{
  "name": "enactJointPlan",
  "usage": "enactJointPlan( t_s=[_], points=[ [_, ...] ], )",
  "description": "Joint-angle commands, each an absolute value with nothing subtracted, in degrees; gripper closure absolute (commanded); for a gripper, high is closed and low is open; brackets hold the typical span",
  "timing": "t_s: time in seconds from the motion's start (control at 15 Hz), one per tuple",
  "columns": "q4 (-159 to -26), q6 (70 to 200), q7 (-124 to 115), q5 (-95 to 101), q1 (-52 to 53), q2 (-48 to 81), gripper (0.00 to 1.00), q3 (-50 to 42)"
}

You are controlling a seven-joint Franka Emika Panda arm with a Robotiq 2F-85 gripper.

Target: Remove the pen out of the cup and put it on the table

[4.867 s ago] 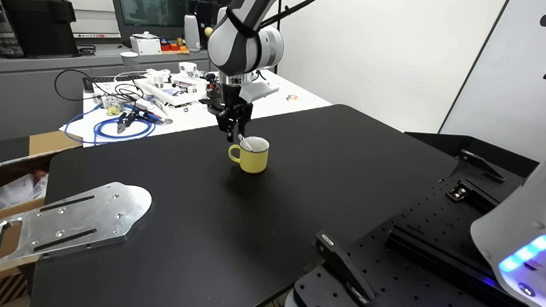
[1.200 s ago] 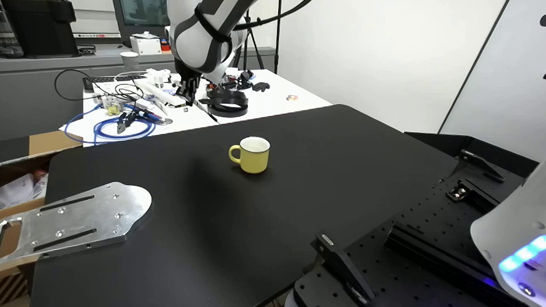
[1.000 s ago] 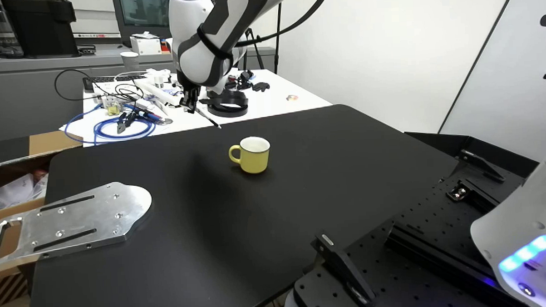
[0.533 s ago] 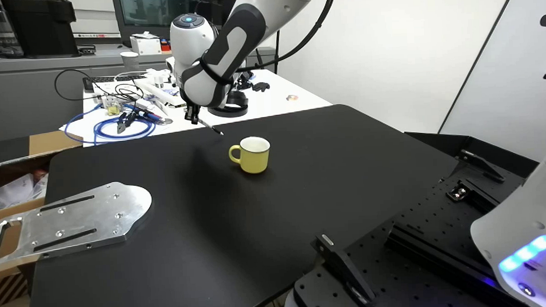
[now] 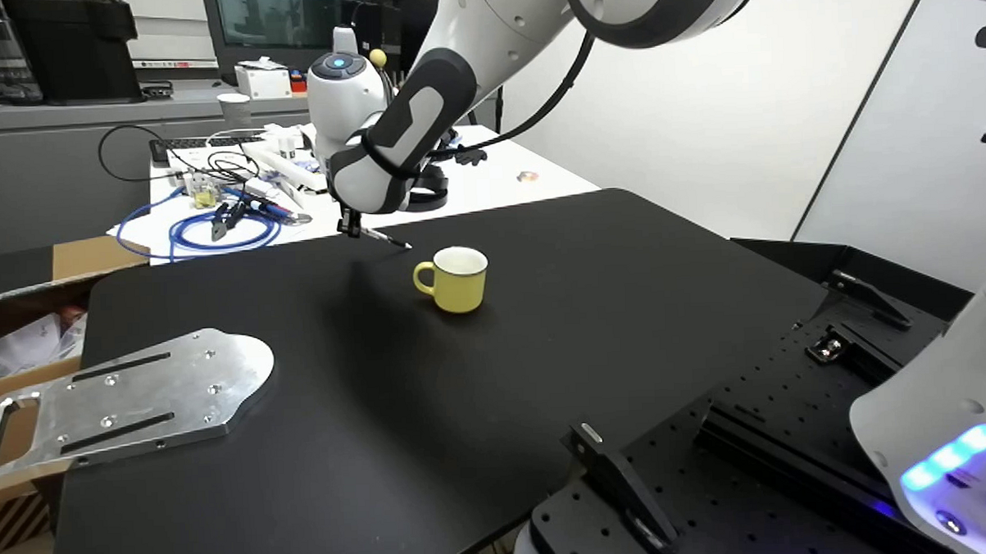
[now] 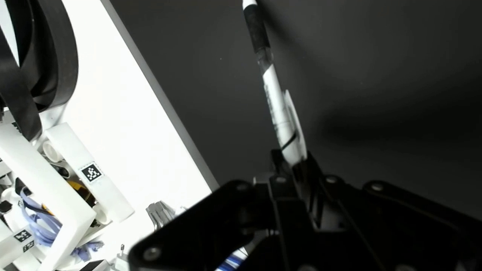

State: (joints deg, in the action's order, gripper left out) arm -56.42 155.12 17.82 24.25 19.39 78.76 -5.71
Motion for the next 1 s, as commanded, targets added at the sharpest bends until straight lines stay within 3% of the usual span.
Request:
enactJointPlan(
  t_s=[0.0, 0.07, 0.13, 0.2, 0.8, 0.93],
  points=[
    [-50.0, 152.2, 18.1, 24.4, 19.4, 82.5, 0.97, -6.0],
    [-49.2, 151.7, 18.0, 24.2, 19.4, 83.0, 0.97, -5.9],
    [-48.5, 151.2, 18.0, 23.9, 19.3, 83.3, 0.63, -5.7],
    [-47.7, 150.6, 18.1, 23.7, 19.2, 83.6, 0.62, -5.5],
    [-47.0, 147.5, 19.2, 19.7, 17.7, 80.3, 0.02, -2.6],
    [-47.8, 146.8, 20.1, 18.2, 16.7, 79.1, 0.00, -1.0]
  ],
)
